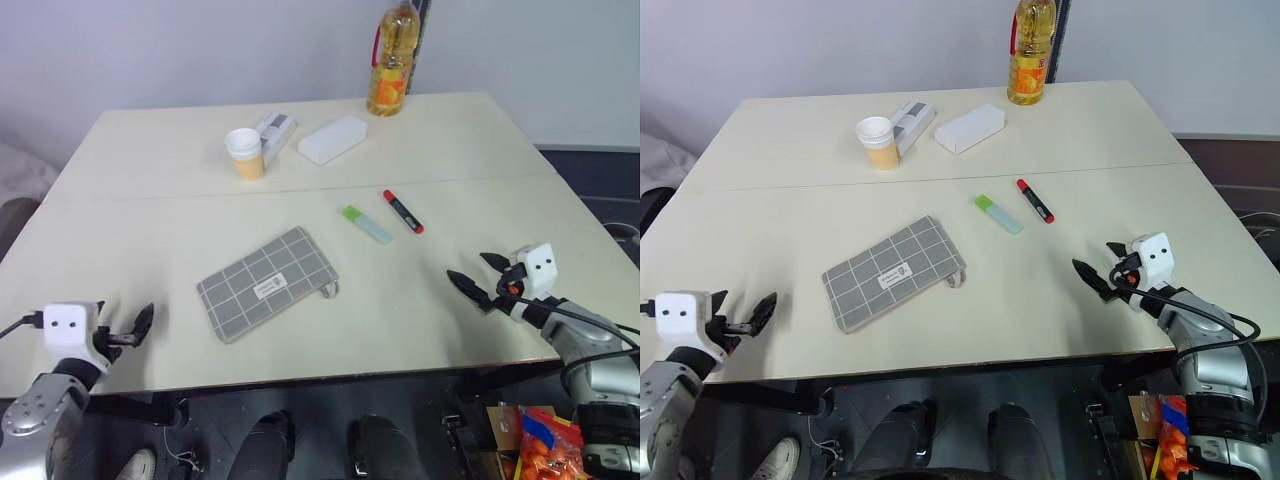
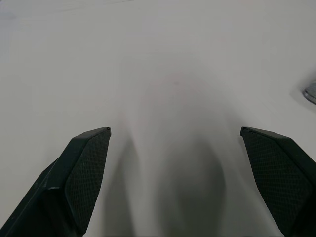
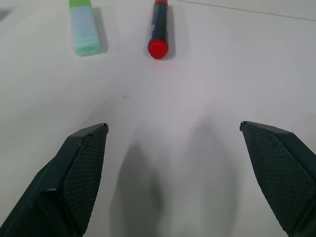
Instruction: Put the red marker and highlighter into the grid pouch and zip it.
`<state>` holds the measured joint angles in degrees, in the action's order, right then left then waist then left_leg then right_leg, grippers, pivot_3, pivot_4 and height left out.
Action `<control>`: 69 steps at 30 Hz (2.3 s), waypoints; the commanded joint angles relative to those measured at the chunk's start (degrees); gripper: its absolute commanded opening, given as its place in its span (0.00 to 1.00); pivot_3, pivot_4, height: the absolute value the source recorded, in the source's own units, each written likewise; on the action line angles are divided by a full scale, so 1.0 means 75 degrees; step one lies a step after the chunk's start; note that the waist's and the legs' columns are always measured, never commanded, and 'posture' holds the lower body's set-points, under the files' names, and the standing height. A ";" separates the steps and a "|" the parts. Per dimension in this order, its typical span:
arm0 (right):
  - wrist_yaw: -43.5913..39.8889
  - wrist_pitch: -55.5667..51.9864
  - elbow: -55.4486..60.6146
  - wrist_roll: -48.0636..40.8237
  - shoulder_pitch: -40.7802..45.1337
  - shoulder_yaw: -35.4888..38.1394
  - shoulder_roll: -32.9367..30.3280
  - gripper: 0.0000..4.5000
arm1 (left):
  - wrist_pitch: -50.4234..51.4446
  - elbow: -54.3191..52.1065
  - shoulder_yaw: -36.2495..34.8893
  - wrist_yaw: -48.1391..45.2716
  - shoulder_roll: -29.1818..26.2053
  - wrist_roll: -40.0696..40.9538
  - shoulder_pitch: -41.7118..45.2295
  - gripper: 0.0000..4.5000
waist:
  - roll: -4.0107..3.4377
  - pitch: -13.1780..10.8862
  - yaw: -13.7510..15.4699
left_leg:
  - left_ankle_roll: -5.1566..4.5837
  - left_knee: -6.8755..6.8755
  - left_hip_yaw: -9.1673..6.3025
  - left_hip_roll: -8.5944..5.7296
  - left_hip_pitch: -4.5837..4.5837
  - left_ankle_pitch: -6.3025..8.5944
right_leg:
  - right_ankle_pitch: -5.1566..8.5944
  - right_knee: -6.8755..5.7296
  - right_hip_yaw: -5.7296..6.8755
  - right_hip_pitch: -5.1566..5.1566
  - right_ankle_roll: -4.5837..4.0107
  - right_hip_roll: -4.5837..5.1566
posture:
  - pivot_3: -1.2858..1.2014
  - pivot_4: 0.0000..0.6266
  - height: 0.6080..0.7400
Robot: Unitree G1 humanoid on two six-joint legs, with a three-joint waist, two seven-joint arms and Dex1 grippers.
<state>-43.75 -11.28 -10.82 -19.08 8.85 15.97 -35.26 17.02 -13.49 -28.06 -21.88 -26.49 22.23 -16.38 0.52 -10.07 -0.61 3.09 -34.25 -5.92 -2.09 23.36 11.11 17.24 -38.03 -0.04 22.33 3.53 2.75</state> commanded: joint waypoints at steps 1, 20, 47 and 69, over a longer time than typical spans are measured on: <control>-0.0055 0.0212 0.0016 -0.0026 0.0210 0.0027 -0.0048 0.99 | -0.0008 -0.0375 -0.0265 0.0048 0.0042 0.0180 -0.0041 1.00 | 0.0000 0.0000 0.0000 | 0.0000 0.0000 0.0000 0.0000 0.0000 0.0000 | 0.0000 0.0000 0.0000 0.0000 0.0000 0.0000 | 0.52 0.24 1.00; 0.0213 -0.1094 0.2883 -0.0398 0.0622 -0.2112 0.1514 0.56 | -0.0601 -0.0340 0.0284 -0.0014 0.0491 -0.0038 0.0214 1.00 | 0.0001 0.0000 0.0009 | 0.0001 0.0000 -0.0004 0.0003 0.0002 0.0000 | -0.0006 0.0001 0.0000 0.0003 0.0011 -0.0003 | 0.52 0.24 1.00; 0.2296 -0.3024 0.1620 0.1820 0.2047 -0.4294 0.3298 0.01 | -0.4659 0.0162 0.2314 -0.1908 -0.1589 -0.3251 -0.0012 1.00 | 0.0013 0.0009 -0.0008 | 0.0003 0.0012 -0.0012 0.0001 0.0006 0.0002 | 0.0018 0.0004 0.0001 0.0017 -0.0037 0.0003 | 0.52 0.24 1.00; 0.2459 -0.2623 0.1806 0.1609 0.2180 -0.3798 0.3513 0.00 | -0.5695 0.1316 0.3240 -0.1937 -0.1232 -0.2340 0.1377 0.03 | 0.0010 0.0007 -0.0059 | 0.0001 0.0021 -0.0014 0.0002 0.0005 0.0000 | -0.0002 -0.0008 0.0010 0.0023 0.0003 -0.0006 | 0.52 0.24 1.00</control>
<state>-25.27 -31.99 1.41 -5.48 23.93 -15.51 -9.18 -29.23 -1.21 -2.71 -37.42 -36.21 1.82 -5.47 0.59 -10.01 -1.05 3.10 -34.10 -6.03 -2.07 23.40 11.12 17.22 -38.09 0.04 22.50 3.55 2.71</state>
